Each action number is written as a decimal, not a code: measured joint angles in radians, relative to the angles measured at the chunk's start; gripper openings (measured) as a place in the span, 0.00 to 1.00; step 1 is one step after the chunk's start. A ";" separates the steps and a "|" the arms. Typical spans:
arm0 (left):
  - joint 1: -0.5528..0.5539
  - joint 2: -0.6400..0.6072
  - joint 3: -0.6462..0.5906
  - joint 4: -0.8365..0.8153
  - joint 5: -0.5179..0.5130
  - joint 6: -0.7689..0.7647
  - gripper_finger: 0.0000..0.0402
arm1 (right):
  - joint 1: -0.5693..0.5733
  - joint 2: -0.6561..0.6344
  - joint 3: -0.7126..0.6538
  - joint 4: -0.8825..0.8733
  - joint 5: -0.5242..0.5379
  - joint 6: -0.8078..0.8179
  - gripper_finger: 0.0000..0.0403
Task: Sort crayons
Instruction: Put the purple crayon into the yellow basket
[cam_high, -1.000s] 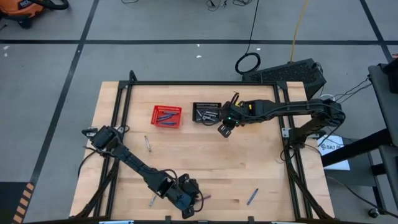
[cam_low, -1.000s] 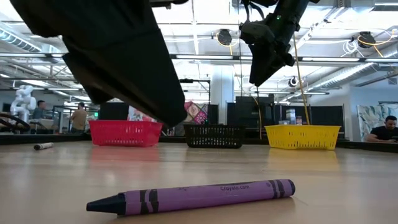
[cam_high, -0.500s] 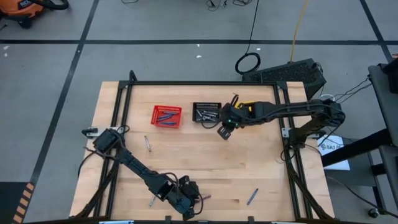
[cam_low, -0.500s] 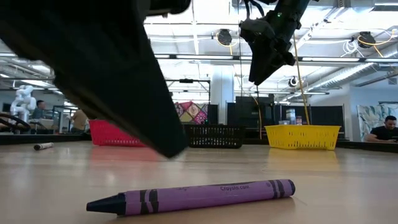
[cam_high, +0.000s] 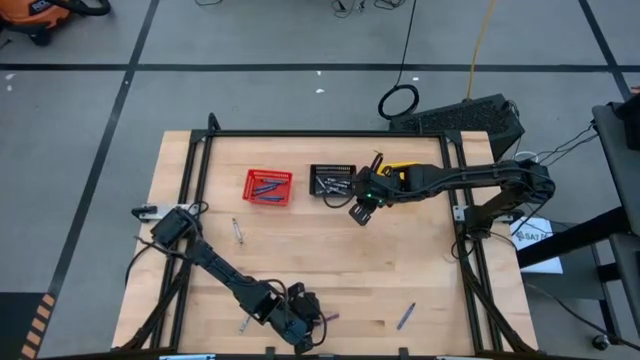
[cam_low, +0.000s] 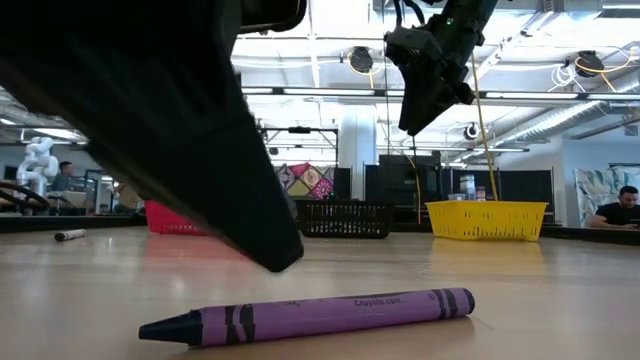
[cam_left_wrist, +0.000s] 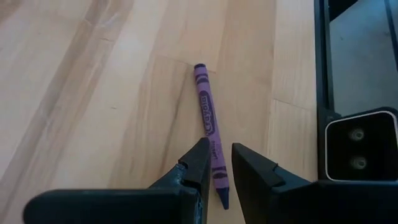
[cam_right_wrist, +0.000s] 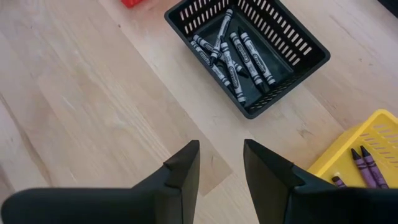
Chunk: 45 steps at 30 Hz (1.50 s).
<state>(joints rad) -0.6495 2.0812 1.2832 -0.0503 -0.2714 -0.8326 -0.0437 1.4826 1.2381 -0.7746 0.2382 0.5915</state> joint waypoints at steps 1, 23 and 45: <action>0.000 0.005 0.001 0.002 0.000 -0.001 0.18 | 0.000 0.000 0.000 0.000 0.000 0.000 0.28; 0.016 0.070 0.009 -0.140 -0.015 -0.022 0.11 | 0.000 0.000 0.000 -0.001 -0.003 0.018 0.28; 0.063 0.062 0.010 -0.197 0.032 0.190 0.01 | 0.000 -0.003 0.000 -0.048 -0.006 -0.037 0.28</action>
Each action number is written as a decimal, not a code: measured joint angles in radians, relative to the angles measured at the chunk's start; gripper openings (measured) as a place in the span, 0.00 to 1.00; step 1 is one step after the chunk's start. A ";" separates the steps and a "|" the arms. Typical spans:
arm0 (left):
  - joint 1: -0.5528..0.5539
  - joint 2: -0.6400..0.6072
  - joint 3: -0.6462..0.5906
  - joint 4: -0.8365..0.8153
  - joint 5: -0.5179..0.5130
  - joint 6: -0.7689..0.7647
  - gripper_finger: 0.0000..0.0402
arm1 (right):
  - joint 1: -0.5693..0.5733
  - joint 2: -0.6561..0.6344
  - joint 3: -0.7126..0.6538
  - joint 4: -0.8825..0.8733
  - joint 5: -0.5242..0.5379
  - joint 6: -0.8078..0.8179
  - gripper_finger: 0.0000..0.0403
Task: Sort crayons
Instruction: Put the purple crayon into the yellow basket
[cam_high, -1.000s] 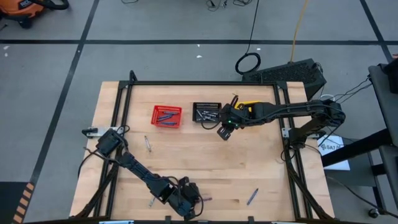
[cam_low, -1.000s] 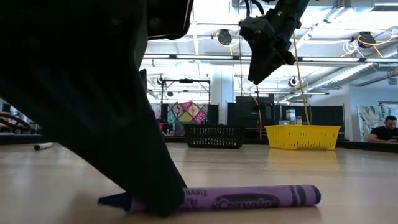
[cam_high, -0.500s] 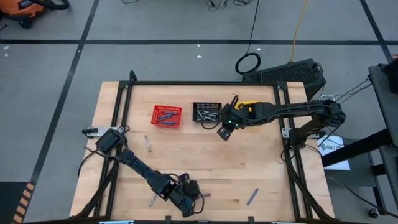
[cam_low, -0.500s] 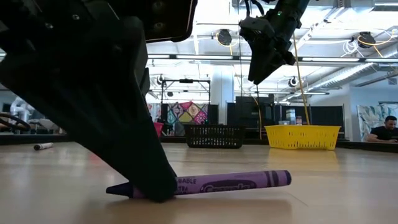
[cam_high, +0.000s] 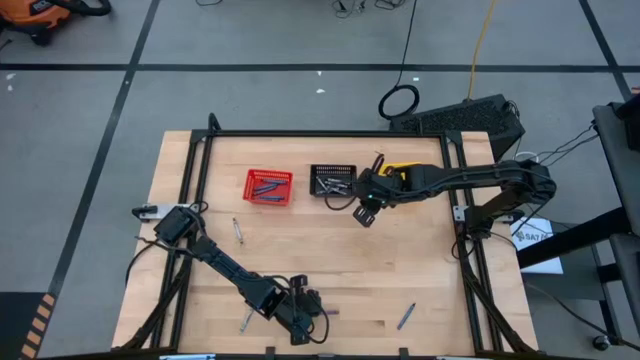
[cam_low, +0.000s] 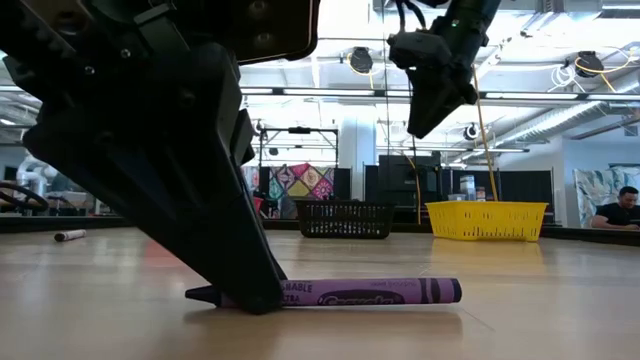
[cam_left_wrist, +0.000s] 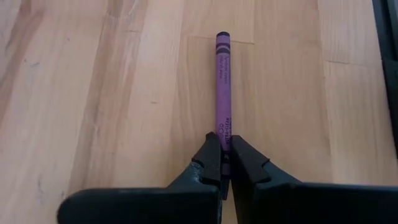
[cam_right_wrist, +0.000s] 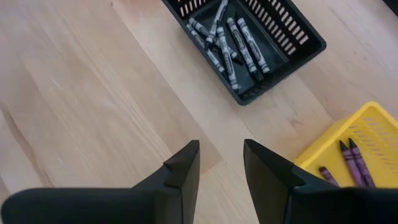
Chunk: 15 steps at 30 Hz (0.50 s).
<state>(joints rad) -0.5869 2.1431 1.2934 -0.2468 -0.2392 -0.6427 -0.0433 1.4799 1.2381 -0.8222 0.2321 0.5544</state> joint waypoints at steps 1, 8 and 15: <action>0.000 -0.005 0.000 0.002 -0.002 0.011 0.01 | 0.000 -0.003 0.000 -0.008 -0.001 -0.006 0.28; 0.041 -0.082 -0.016 -0.035 -0.074 0.090 0.01 | 0.000 -0.063 0.000 -0.037 -0.044 -0.029 0.28; 0.141 -0.142 -0.016 -0.195 -0.142 0.114 0.01 | 0.012 -0.155 0.001 -0.064 -0.235 -0.058 0.28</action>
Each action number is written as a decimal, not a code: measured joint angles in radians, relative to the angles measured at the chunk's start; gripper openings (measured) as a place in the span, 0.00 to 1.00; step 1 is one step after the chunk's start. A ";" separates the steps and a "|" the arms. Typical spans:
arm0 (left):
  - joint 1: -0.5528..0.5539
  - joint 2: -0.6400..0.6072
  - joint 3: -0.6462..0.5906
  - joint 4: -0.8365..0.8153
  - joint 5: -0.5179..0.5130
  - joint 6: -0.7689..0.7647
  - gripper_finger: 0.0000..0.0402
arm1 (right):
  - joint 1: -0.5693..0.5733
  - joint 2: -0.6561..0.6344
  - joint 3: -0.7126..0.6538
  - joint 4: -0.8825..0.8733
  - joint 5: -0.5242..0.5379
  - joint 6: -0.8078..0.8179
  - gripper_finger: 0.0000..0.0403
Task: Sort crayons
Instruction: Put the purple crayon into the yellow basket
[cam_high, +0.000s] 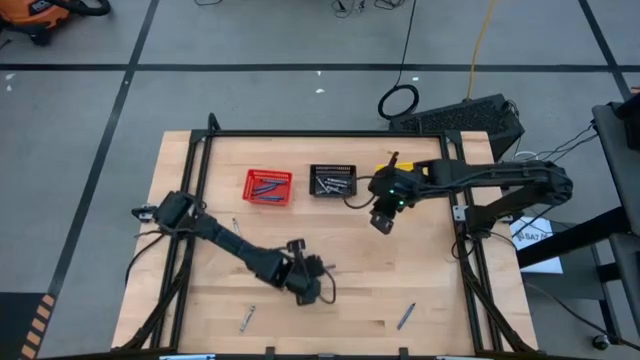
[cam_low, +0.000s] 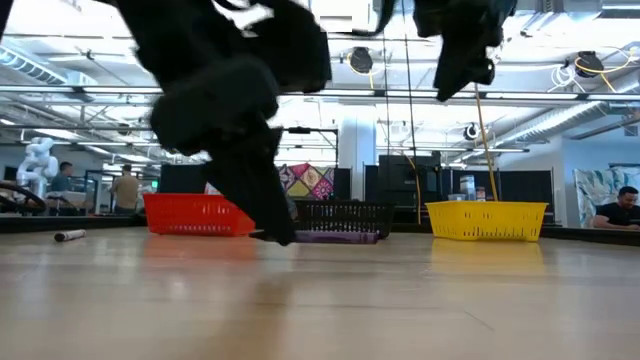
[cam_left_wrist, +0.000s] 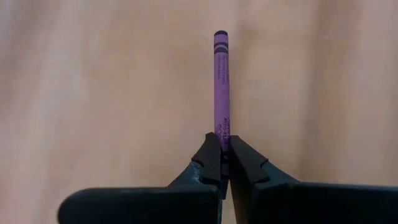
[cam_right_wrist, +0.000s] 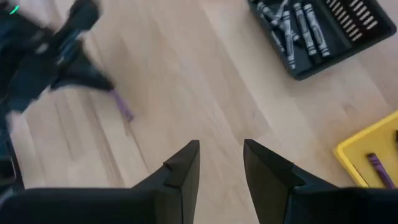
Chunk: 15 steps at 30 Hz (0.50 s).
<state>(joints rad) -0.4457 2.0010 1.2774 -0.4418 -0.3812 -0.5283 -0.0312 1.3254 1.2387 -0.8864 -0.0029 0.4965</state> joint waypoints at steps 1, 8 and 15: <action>0.016 -0.001 0.000 -0.007 -0.002 0.016 0.01 | 0.006 -0.009 0.000 -0.012 -0.003 -0.008 0.28; 0.099 -0.028 0.003 0.010 -0.001 0.118 0.01 | 0.043 -0.028 0.000 -0.185 0.000 -0.041 0.28; 0.175 -0.076 0.004 0.084 -0.002 0.234 0.01 | 0.103 -0.024 0.000 -0.279 0.043 -0.066 0.28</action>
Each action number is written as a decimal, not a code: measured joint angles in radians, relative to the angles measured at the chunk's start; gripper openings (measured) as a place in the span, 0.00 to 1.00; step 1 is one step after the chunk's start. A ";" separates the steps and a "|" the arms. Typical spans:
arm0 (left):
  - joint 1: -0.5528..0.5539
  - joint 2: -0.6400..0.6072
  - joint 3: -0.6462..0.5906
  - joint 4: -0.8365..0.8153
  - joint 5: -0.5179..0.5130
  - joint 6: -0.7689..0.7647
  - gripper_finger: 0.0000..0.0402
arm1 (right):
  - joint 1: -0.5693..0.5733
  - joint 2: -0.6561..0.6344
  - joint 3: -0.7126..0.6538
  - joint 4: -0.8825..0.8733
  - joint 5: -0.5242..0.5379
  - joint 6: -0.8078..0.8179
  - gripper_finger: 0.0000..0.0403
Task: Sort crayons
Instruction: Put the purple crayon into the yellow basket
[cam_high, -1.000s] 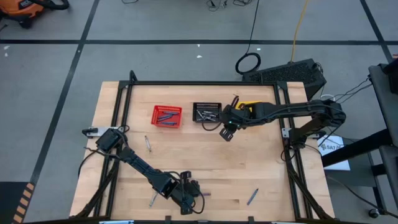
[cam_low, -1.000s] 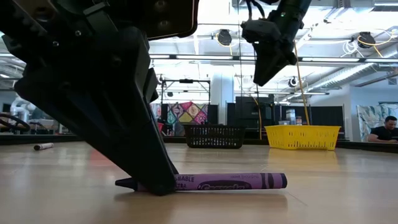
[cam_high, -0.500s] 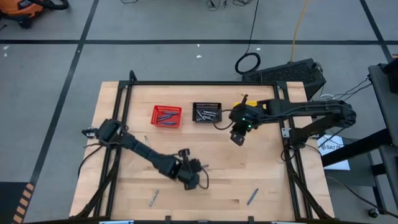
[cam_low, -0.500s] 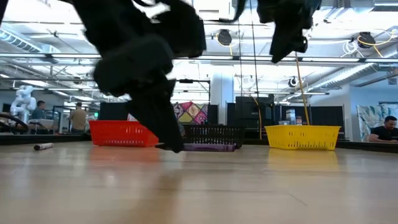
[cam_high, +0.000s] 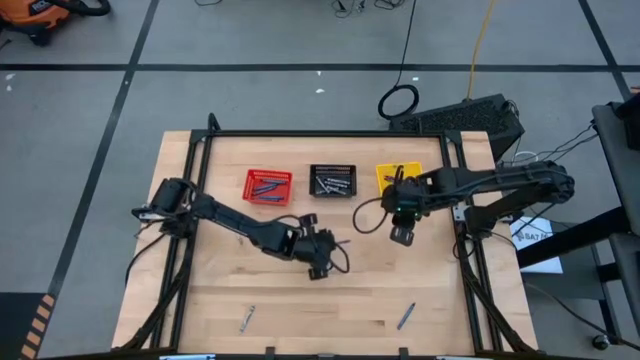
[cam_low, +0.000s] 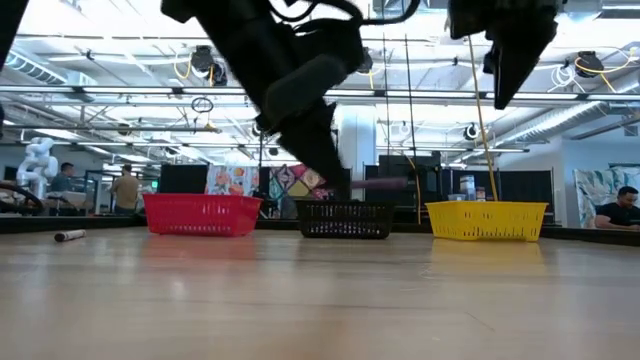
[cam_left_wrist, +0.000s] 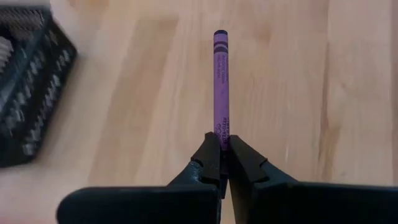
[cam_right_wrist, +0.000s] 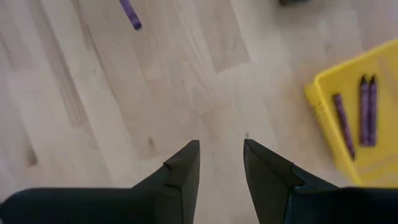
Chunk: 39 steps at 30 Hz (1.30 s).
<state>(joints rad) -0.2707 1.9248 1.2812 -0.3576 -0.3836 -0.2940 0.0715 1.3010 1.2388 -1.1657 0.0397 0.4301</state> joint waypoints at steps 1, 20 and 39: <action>0.009 -0.006 0.000 0.017 0.001 0.017 0.01 | 0.011 -0.001 0.000 0.004 0.017 -0.014 0.28; 0.068 -0.062 0.003 0.367 0.085 0.257 0.01 | 0.286 -0.001 0.000 0.157 0.118 0.059 0.28; 0.063 -0.107 0.002 0.479 0.147 0.334 0.01 | 0.355 0.003 -0.001 0.180 0.197 0.226 0.28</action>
<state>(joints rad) -0.2081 1.8177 1.2827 0.1213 -0.2363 0.0404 0.4269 1.3037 1.2377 -0.9853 0.2365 0.6559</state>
